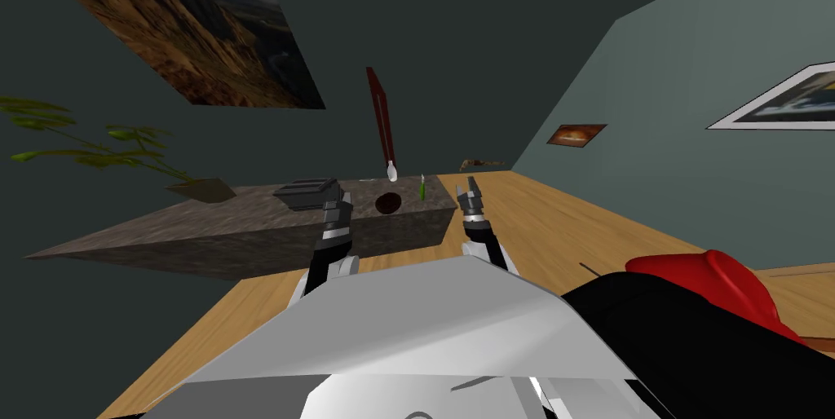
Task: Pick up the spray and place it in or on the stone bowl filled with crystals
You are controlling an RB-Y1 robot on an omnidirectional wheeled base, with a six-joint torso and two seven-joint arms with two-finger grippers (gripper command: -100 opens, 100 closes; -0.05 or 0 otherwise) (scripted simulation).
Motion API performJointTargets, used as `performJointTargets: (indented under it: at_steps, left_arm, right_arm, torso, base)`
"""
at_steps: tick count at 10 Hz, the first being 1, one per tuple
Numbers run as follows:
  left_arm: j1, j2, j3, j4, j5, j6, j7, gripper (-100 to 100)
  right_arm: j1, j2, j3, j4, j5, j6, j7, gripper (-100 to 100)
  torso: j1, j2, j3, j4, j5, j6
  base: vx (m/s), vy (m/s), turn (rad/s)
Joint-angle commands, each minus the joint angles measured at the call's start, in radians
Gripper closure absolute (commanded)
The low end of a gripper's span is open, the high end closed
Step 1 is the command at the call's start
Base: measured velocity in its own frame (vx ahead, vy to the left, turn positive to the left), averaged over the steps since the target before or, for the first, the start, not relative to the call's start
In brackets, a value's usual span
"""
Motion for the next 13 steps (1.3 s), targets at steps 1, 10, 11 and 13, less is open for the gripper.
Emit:
performJointTargets:
  at_steps: [1, 10, 11, 13]
  left_arm:
    - [0.000, 0.000, 0.000, 0.000, 0.000, 0.000, 0.000, 0]
    - [0.000, 0.000, 0.000, 0.000, 0.000, 0.000, 0.000, 0]
    - [0.000, 0.000, 0.000, 0.000, 0.000, 0.000, 0.000, 0]
    - [0.000, 0.000, 0.000, 0.000, 0.000, 0.000, 0.000, 0]
  right_arm:
    - [-0.001, -0.038, 0.000, 0.010, 0.021, 0.028, 0.017, -100]
    - [-0.029, -0.220, -0.036, 0.183, 0.169, 0.185, 0.122, -100]
    - [-0.031, -0.236, -0.039, 0.196, 0.180, 0.197, 0.130, -100]
    - [-0.035, -0.272, -0.044, 0.222, 0.201, 0.219, 0.145, -100]
  torso:
    - [0.000, 0.000, 0.000, 0.000, 0.000, 0.000]
    - [0.004, -0.002, -0.001, -0.001, 0.001, 0.000]
    - [0.003, -0.001, 0.000, 0.000, 0.001, 0.000]
    - [0.001, -0.001, 0.000, 0.000, 0.000, 0.000]
  base:
    - [0.041, 0.073, 0.041]
    - [0.053, 0.104, 0.063]
    - [0.039, 0.077, 0.028]
    - [0.042, 0.065, 0.044]
